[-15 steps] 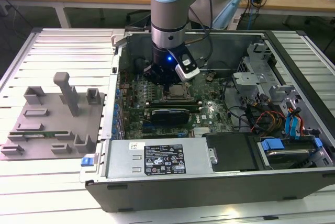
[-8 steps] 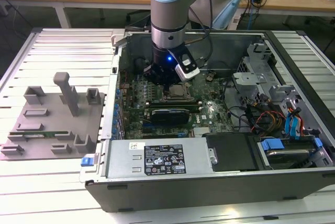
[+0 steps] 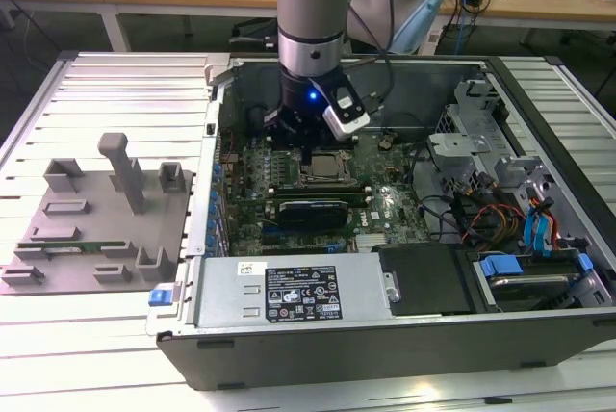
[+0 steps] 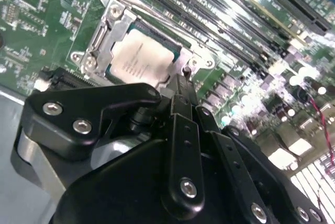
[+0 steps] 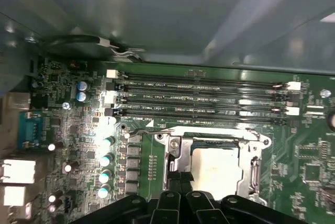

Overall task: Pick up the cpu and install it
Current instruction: 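Close the cpu cover, then install the first cpu locking lever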

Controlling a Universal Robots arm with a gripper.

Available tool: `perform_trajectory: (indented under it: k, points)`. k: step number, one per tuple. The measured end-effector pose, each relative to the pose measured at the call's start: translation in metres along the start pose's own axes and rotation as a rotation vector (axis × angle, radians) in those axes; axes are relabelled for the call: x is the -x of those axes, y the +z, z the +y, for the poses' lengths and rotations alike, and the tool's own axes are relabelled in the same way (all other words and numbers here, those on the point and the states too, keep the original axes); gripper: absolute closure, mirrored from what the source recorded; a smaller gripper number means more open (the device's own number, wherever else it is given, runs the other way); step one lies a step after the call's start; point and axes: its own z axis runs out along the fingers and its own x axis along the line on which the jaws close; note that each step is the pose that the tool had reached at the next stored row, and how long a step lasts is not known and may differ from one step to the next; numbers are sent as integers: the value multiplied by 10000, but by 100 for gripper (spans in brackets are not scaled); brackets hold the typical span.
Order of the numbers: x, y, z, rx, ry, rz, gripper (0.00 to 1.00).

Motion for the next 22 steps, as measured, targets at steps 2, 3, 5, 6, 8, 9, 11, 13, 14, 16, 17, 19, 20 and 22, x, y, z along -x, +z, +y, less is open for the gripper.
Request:
perform_trajectory:
  k: [2,3,5,6,8,9,11,13,14,16,17,19,20,22]
  points:
    - [1,-46,0,-1,0,0,89]
    - [2,-49,0,-1,-1,-2,89]
    - [1,-49,0,0,-1,-2,89]
    - [5,-50,0,0,-3,-1,89]
    - [122,-46,-6,-1,-1,-1,89]
    - [194,-44,-10,-1,1,-1,89]
    - [293,-42,-16,-2,-1,-1,89]
    - [297,-72,-15,-1,0,-1,89]
    - [297,-86,-15,0,0,-2,89]
    - [297,-87,-15,0,0,-2,89]
    - [297,-89,-15,-1,0,-1,89]
    - [297,-90,-15,-1,0,-1,89]
    - [297,-90,-15,-1,0,-1,89]
    - [297,-90,-15,-1,0,-1,89]
